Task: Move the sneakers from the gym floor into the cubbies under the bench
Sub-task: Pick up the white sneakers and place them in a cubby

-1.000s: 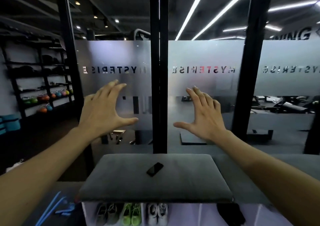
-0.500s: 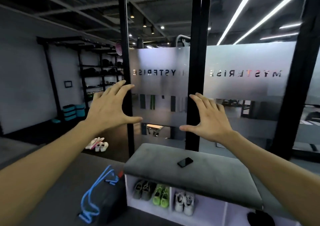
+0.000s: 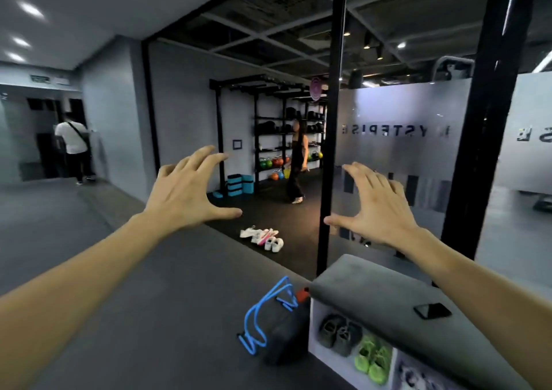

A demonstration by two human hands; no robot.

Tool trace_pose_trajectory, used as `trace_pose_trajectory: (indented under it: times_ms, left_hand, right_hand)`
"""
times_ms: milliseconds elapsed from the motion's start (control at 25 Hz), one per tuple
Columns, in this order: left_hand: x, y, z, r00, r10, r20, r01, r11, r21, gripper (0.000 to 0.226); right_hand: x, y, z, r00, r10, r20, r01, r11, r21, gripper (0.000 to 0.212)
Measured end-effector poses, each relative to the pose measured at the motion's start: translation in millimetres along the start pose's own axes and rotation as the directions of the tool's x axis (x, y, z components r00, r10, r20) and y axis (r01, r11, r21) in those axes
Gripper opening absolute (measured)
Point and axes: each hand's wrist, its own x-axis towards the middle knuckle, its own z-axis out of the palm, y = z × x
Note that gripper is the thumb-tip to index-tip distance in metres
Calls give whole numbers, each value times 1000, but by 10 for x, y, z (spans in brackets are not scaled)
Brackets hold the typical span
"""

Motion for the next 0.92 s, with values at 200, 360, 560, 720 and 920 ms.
trace_pose_trajectory:
  times_ms: [200,360,560,720,920]
  left_hand:
    - [-7,-927,94,998,-55,13,54,997,57,103]
    - [171,-1686,339,998,-60,32,58,997,54,103]
    - [539,-2366,940,996,-37,78,36,999,15,104]
    - [982,-2756,1610,995,-27,93,29,999,-30,104]
    - [1735,-3179,2464,993,-13,113,18,999,-38,104]
  right_hand:
    - [565,-708,490,1000,-28,7,28,999,29,107]
    - [1035,-1246,961,1000,-17,7,16,999,31,107]
    - [1539,-1570,1583,998,29,49,-30,999,20,110]
    - [2044,-1602,2208,991,69,114,-69,998,-3,110]
    - [2791,-1416,3092,993,73,96,-73,997,-3,110]
